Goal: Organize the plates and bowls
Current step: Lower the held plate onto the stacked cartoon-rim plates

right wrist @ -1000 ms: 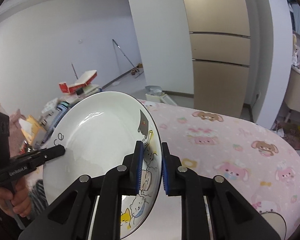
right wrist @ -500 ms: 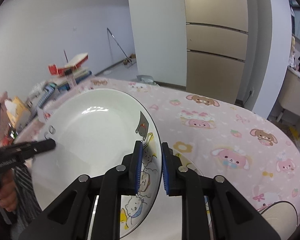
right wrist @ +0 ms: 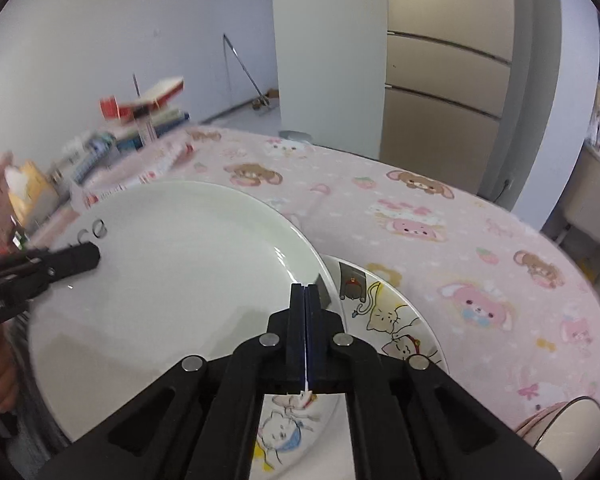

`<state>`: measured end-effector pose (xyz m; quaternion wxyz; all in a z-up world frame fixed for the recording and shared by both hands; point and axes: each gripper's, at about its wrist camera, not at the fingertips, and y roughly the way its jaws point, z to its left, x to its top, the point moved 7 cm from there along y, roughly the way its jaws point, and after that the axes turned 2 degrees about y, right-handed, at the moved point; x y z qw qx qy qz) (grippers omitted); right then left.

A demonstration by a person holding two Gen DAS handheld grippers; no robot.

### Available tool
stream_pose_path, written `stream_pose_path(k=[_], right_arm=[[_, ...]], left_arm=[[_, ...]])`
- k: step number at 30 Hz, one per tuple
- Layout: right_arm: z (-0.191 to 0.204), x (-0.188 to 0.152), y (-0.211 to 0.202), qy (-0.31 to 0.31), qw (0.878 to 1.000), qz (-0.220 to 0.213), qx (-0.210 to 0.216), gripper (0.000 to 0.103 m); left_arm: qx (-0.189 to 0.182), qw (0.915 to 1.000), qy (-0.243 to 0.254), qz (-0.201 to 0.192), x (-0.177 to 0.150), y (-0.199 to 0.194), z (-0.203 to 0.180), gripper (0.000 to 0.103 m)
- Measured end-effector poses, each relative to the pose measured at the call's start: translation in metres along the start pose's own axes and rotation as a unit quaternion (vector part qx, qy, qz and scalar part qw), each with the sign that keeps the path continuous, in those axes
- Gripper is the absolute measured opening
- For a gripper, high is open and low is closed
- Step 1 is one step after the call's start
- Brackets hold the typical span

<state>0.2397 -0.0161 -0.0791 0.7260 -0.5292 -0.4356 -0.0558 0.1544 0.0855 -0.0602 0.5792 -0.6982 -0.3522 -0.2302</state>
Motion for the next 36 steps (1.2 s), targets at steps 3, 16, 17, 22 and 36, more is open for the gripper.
stream_pose_path(k=[3,16,17,22,36], right_arm=[[0.003,-0.006,0.009,0.001,1.000,0.019,0.010,0.000],[0.009,-0.007,0.004,-0.007,1.000,0.011,0.020,0.000],[0.009,-0.007,0.003,-0.009,1.000,0.009,0.017,0.000],[0.013,-0.010,0.004,-0.014,1.000,0.015,0.016,0.001],[0.021,-0.017,0.006,-0.029,0.999,0.029,0.014,0.029]], left_arm=[[-0.001,0.9999,0.007,0.007,-0.003,0.004,-0.003,0.017],[-0.003,0.9996,0.023,0.018,-0.009,0.011,-0.010,0.017],[-0.003,0.9995,0.025,0.018,-0.009,0.012,-0.011,0.017],[-0.004,0.9991,0.034,0.024,-0.011,0.015,-0.014,0.018],[-0.004,0.9973,0.056,0.048,-0.021,0.026,-0.024,0.019]])
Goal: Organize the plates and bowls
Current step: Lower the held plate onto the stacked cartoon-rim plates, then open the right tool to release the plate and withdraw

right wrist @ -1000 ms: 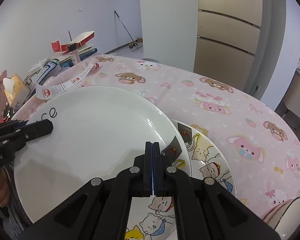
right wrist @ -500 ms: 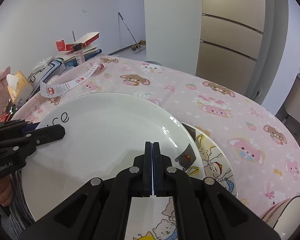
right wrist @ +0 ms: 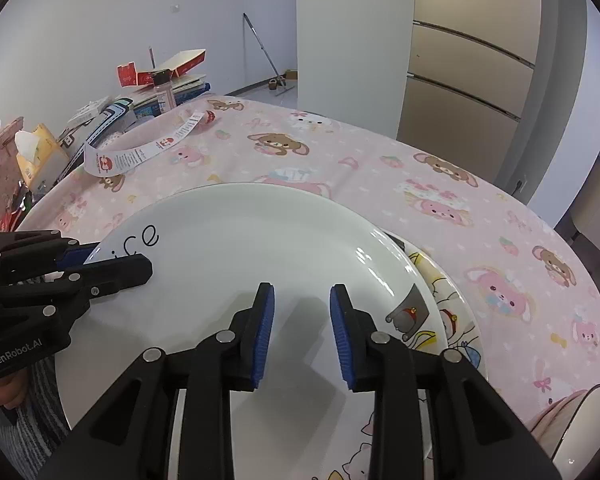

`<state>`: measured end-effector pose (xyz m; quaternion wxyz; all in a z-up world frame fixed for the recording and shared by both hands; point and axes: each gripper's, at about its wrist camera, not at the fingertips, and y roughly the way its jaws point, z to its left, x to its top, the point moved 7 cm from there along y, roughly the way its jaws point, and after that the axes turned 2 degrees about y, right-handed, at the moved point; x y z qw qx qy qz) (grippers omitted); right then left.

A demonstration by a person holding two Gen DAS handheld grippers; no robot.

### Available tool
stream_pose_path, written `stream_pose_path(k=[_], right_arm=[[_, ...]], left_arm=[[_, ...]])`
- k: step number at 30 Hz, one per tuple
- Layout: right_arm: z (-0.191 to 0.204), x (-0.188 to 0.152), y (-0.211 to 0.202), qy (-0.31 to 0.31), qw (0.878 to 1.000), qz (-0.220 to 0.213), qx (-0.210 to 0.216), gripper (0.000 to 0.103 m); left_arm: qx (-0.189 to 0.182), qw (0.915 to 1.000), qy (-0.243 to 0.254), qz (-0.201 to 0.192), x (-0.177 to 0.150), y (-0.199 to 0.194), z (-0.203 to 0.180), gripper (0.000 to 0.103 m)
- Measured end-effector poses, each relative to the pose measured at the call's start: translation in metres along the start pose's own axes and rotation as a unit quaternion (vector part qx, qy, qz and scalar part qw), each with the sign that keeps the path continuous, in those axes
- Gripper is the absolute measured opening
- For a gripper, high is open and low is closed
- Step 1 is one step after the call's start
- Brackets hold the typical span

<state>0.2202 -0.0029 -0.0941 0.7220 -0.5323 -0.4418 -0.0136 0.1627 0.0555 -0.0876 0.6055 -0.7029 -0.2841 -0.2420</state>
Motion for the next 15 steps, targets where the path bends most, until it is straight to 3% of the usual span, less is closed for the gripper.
stream_pose_path(k=[5,15], right_arm=[[0.002,-0.001,-0.002,-0.001,1.000,-0.001,0.006,0.039],[0.001,-0.001,-0.012,0.003,1.000,-0.008,0.018,0.079]], left_arm=[[-0.003,1.0000,0.005,0.003,-0.001,0.001,-0.002,0.020],[-0.011,0.9993,0.030,0.019,-0.005,0.006,-0.013,0.022]])
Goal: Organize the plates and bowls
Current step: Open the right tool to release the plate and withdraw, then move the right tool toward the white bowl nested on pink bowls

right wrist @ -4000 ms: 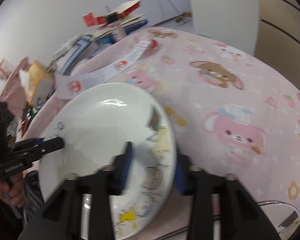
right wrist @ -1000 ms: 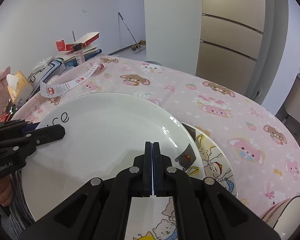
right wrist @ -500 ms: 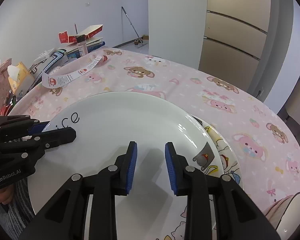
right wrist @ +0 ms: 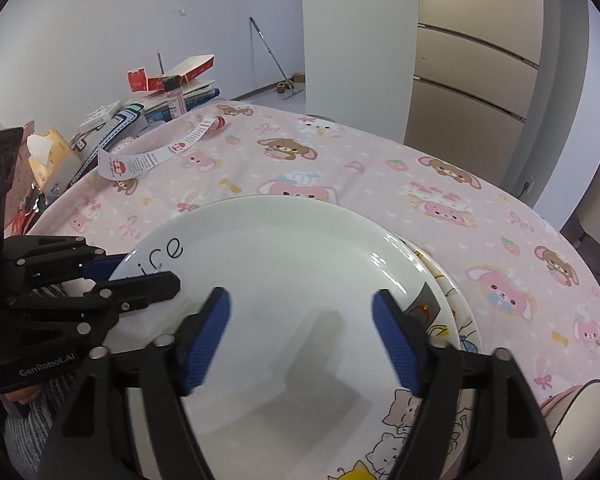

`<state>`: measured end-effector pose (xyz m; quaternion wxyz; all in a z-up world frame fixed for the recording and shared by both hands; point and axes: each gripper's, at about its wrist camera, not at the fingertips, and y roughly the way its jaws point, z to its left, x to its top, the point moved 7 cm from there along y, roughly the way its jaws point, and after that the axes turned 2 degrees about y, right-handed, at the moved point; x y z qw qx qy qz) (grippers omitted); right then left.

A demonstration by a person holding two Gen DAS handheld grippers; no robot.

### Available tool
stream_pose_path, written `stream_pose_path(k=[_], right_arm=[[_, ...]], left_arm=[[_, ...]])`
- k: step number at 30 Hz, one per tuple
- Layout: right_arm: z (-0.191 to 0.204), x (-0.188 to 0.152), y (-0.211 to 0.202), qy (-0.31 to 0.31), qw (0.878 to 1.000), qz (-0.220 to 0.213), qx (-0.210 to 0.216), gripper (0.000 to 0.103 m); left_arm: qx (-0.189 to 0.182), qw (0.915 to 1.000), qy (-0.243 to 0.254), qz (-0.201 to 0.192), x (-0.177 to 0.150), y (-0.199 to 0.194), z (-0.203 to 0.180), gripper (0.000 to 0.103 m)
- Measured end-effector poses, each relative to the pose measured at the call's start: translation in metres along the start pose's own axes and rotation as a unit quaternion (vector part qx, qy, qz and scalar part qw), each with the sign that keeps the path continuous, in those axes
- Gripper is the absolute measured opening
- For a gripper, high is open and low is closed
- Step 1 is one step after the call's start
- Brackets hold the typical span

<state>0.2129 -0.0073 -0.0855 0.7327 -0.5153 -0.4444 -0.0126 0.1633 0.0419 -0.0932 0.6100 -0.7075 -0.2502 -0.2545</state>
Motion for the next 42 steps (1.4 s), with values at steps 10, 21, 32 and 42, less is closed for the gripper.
stream_pose_path(k=[10,21,32,42], right_arm=[[-0.009,0.004,-0.005,0.022,1.000,-0.009,0.006,0.087],[-0.016,0.014,-0.020,0.034,0.998,-0.054,-0.006,0.100],[-0.013,0.028,-0.048,0.023,0.995,-0.100,0.004,0.103],[-0.010,0.047,-0.104,0.011,0.987,-0.158,-0.003,0.103]], left_arm=[[-0.010,0.9994,0.024,0.022,-0.004,0.011,-0.010,0.027],[-0.002,0.9997,0.004,0.024,-0.004,0.010,-0.003,0.055],[0.007,0.9999,-0.002,-0.013,0.006,-0.006,0.001,0.103],[0.000,0.9987,0.007,-0.051,0.017,-0.023,-0.003,0.103]])
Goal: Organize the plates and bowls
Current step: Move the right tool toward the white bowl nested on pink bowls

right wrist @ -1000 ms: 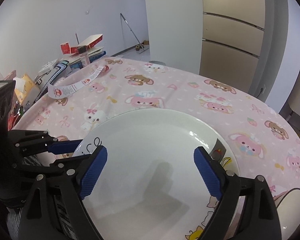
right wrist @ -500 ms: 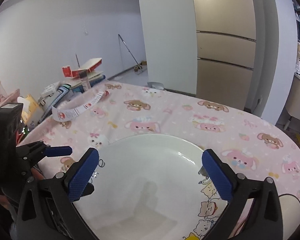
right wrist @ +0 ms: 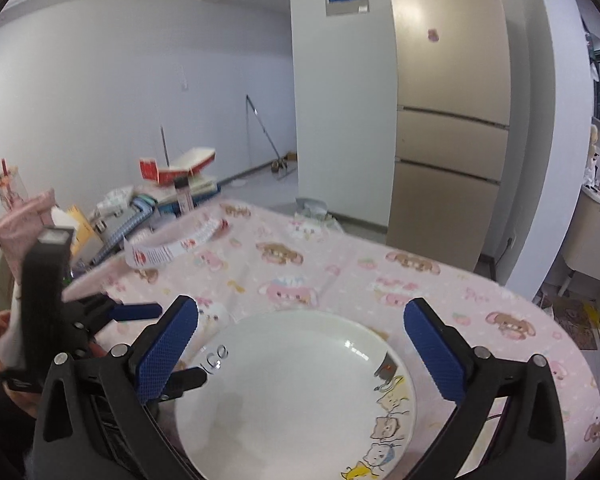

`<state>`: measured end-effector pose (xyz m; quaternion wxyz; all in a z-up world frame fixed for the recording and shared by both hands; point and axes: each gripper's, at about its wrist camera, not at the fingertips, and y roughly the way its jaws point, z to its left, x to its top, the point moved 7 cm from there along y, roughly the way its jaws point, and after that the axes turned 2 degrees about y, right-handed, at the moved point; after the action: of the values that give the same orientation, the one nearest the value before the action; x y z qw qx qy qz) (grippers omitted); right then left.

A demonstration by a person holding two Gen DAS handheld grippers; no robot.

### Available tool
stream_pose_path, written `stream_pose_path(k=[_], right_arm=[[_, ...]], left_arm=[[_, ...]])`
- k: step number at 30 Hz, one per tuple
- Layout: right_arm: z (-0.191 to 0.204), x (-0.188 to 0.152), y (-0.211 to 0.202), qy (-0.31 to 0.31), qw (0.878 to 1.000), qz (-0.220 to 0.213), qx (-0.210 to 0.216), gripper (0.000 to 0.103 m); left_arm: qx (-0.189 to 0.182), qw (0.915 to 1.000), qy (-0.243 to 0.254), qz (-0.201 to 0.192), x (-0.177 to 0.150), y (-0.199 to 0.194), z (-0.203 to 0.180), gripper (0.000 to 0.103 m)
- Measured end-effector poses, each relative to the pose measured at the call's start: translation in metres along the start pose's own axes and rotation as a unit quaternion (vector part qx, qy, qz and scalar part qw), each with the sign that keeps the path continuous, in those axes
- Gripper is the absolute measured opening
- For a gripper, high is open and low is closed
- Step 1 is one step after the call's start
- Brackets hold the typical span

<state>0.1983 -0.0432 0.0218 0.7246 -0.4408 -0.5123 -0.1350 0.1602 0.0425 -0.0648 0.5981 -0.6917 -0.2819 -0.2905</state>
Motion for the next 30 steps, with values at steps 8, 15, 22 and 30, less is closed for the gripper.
stream_pose_path(k=[8,15,22,30], right_arm=[[-0.019,0.010,-0.055,-0.009,0.999,-0.025,-0.019,0.103],[-0.047,0.004,-0.087,0.013,0.999,-0.038,-0.036,0.103],[-0.073,-0.017,-0.101,0.026,0.998,-0.025,-0.052,0.103],[-0.116,-0.049,-0.106,0.064,0.997,0.013,-0.048,0.103]], left_arm=[[-0.022,0.9992,0.001,-0.034,0.015,-0.029,-0.024,0.103],[-0.106,0.9943,0.011,-0.006,0.030,-0.038,-0.087,0.103],[-0.131,0.9898,0.044,0.034,0.016,-0.035,-0.147,0.103],[-0.166,0.9832,0.022,0.072,0.008,-0.032,-0.181,0.103]])
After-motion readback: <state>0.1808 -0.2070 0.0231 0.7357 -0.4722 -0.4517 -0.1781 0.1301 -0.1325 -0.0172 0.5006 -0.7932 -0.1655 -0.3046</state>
